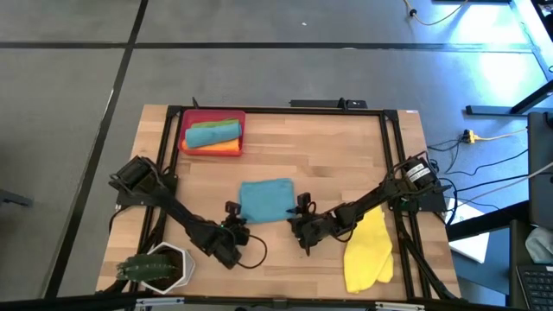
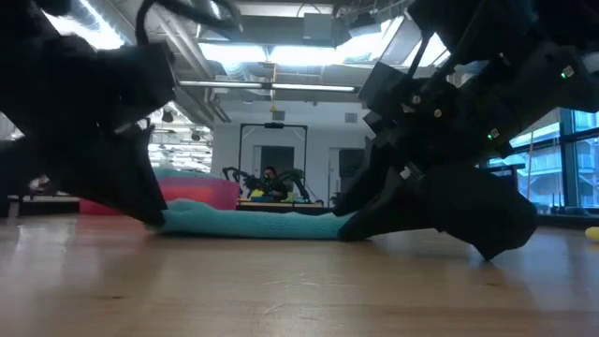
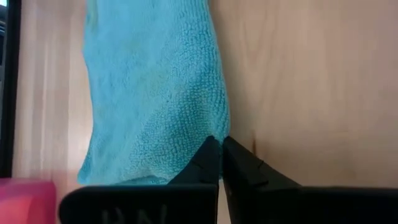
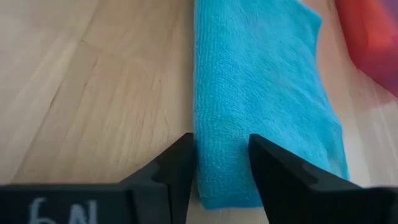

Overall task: Roll microfiber towels into tight, uniform cylinder then place into a basket
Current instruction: Roll the blue microfiber towel

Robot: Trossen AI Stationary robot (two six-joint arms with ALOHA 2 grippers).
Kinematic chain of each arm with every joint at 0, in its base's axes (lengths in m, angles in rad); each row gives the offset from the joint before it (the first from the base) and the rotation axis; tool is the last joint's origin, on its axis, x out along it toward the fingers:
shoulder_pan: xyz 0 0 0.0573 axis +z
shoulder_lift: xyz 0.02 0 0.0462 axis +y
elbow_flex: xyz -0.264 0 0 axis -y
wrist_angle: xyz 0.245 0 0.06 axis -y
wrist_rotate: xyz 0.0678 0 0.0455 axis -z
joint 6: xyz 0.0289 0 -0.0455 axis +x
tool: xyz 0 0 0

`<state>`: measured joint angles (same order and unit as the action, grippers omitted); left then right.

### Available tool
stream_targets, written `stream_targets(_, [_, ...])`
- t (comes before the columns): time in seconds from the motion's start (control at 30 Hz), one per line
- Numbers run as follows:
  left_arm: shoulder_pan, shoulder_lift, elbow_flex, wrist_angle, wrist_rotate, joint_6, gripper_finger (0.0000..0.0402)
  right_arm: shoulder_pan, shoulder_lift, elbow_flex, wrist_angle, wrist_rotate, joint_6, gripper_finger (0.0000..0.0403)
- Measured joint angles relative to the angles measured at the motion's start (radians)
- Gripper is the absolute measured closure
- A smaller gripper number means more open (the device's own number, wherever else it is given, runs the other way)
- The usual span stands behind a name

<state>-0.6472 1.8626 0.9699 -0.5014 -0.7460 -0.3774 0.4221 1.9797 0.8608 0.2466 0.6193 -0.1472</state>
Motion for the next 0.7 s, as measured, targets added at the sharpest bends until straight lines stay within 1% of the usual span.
stream_targets(0.17, [-0.021, -0.048, 0.001, 0.0, -0.011, -0.037, 0.0402, 0.002, 0.0, -0.001, 0.0, -0.001, 0.001, 0.0233])
stream_targets(0.37, [-0.032, -0.097, 0.001, -0.003, -0.03, -0.039, 0.0401, 0.017, 0.0, -0.002, 0.0, 0.011, 0.007, 0.0193])
stream_targets(0.5, [-0.032, -0.118, 0.001, -0.003, -0.031, -0.039, 0.0401, 0.026, 0.0, -0.002, -0.001, 0.051, 0.007, 0.0169])
stream_targets(0.7, [-0.037, -0.127, 0.001, -0.011, -0.038, -0.039, 0.0401, 0.031, 0.0, -0.002, -0.002, 0.064, 0.007, 0.0165])
